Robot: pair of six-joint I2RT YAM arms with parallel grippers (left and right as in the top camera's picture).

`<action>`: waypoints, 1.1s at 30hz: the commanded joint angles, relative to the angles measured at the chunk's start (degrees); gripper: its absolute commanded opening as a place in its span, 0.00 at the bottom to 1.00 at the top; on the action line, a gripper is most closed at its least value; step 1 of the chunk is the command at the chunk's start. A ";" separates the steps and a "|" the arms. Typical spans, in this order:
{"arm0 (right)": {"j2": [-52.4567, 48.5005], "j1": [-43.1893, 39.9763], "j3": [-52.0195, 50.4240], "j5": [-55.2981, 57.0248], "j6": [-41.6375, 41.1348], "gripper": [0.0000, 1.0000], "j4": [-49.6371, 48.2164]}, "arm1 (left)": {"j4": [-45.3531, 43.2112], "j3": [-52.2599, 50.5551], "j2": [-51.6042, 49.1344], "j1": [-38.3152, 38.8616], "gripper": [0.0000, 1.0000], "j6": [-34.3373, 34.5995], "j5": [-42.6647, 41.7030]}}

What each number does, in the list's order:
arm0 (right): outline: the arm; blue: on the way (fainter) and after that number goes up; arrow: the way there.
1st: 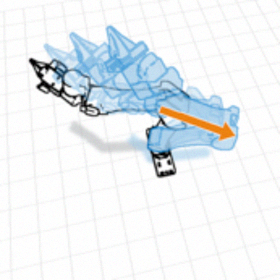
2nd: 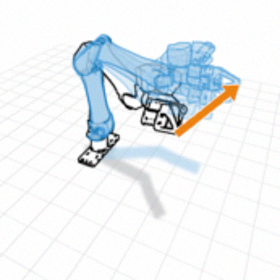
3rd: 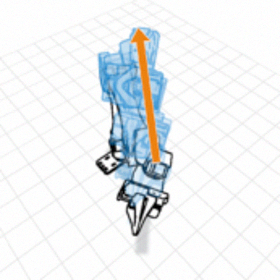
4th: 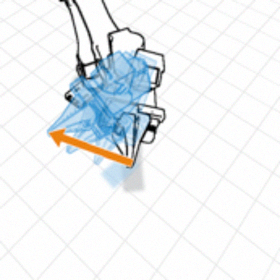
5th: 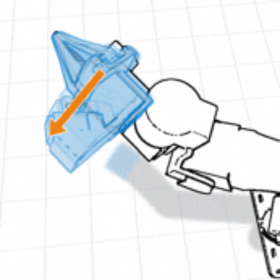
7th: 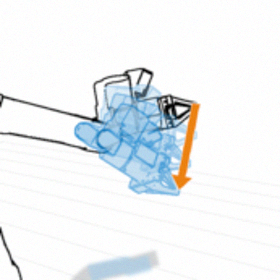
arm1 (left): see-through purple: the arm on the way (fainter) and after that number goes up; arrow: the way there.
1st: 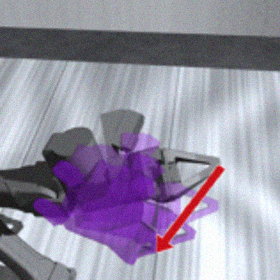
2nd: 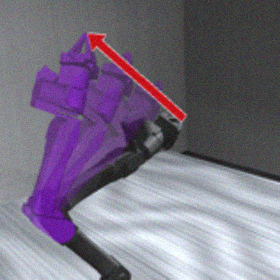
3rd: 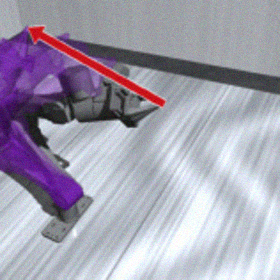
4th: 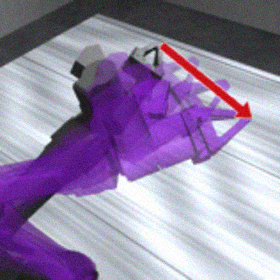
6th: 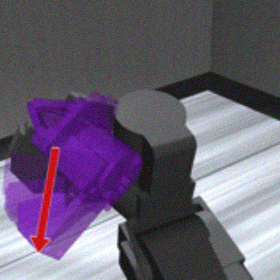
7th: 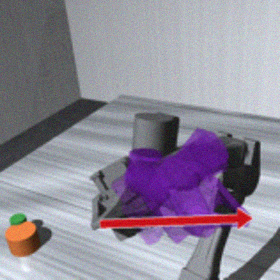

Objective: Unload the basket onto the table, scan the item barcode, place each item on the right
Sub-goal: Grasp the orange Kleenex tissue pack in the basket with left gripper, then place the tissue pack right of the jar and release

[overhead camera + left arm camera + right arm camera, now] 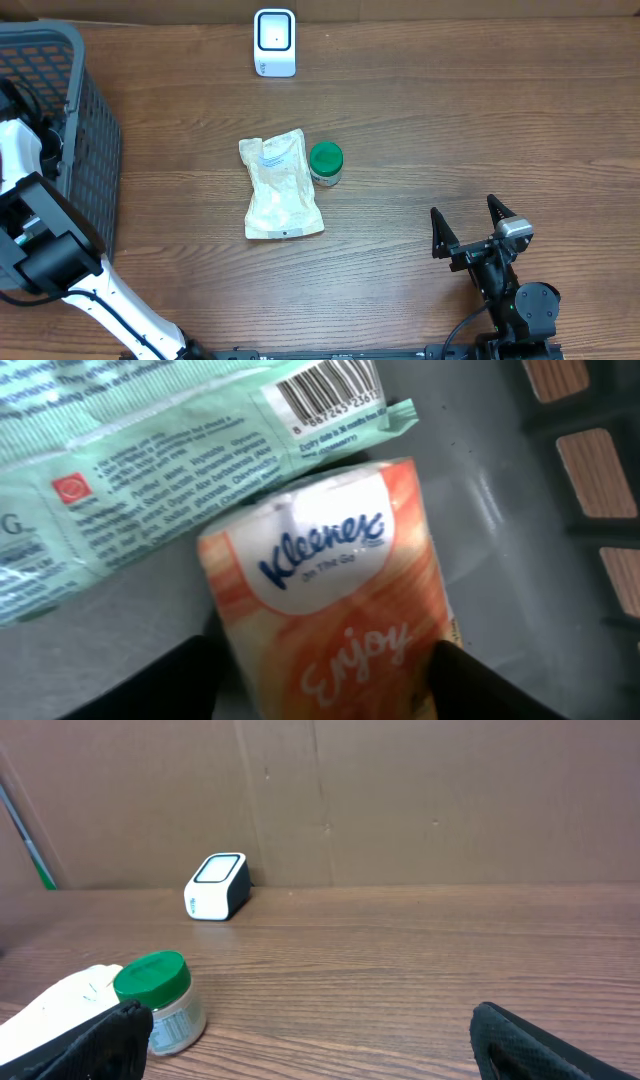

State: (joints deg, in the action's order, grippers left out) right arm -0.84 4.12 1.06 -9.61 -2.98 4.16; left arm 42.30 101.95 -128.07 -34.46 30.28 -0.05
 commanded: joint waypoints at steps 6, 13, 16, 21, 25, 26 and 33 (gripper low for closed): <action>0.66 0.00 -0.61 0.55 0.04 1.00 -0.20 | 1.44 -0.07 -2.99 0.37 0.04 0.57 0.55; 0.66 0.00 -0.61 0.55 0.04 1.00 -0.20 | 3.56 0.28 4.92 0.33 0.04 -1.90 -1.49; 0.66 0.00 -0.61 0.55 0.04 1.00 -0.20 | 4.17 0.26 14.58 0.35 0.04 -3.76 -1.51; 0.66 0.00 -0.61 0.55 0.04 1.00 -0.20 | 5.49 0.26 29.77 0.61 0.04 -6.27 -5.46; 0.66 0.00 -0.61 0.55 0.04 1.00 -0.20 | 10.99 0.26 41.75 6.21 0.04 -9.55 -12.68; 0.66 0.00 -0.61 0.55 0.04 1.00 -0.20 | 12.70 0.26 42.60 8.46 0.04 -10.58 -13.18; 0.66 0.00 -0.61 0.55 0.04 1.00 -0.20 | 21.27 -3.91 40.68 30.97 0.04 -15.13 -13.38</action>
State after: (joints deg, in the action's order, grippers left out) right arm -0.84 4.12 1.06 -9.61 -3.01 4.16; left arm 62.85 101.93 -83.94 -12.23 19.16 -11.57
